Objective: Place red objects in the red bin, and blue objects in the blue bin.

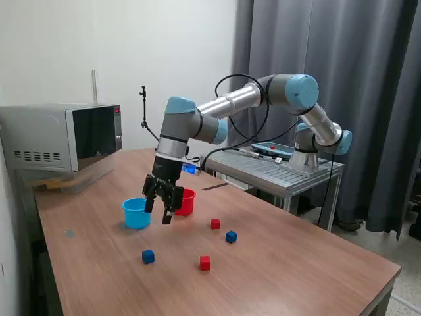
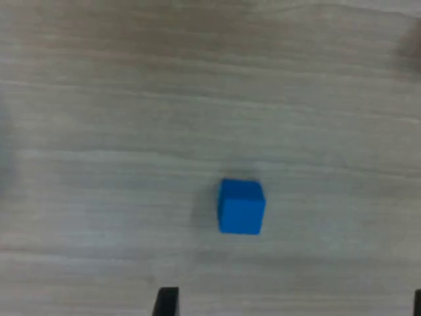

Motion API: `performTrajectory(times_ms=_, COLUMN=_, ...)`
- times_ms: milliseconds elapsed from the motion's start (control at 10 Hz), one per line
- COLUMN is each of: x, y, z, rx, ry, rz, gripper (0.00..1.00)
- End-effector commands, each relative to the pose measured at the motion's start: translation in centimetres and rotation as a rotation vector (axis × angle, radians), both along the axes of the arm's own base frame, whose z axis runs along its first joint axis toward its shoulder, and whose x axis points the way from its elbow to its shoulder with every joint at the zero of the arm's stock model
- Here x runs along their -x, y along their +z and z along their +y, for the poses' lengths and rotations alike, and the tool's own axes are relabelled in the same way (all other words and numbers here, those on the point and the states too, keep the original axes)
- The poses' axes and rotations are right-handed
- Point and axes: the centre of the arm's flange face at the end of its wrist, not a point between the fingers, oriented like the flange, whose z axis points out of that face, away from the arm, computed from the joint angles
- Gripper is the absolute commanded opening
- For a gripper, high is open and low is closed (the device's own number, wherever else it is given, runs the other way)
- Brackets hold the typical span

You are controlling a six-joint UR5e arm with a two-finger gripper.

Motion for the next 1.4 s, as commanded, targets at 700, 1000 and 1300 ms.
performTrajectory(times_ms=700, x=0.9, y=-5.1, z=-0.3, rx=0.018, ry=0.005, rz=-0.04, gripper=1.0)
performTrajectory(times_ms=1000, x=1.5, y=-5.9, z=-0.5, rx=0.034, ry=0.011, rz=-0.035, gripper=1.0)
performTrajectory(times_ms=1300, x=1.9, y=-7.8, z=-0.4, rx=0.033, ry=0.009, rz=-0.045, gripper=1.0)
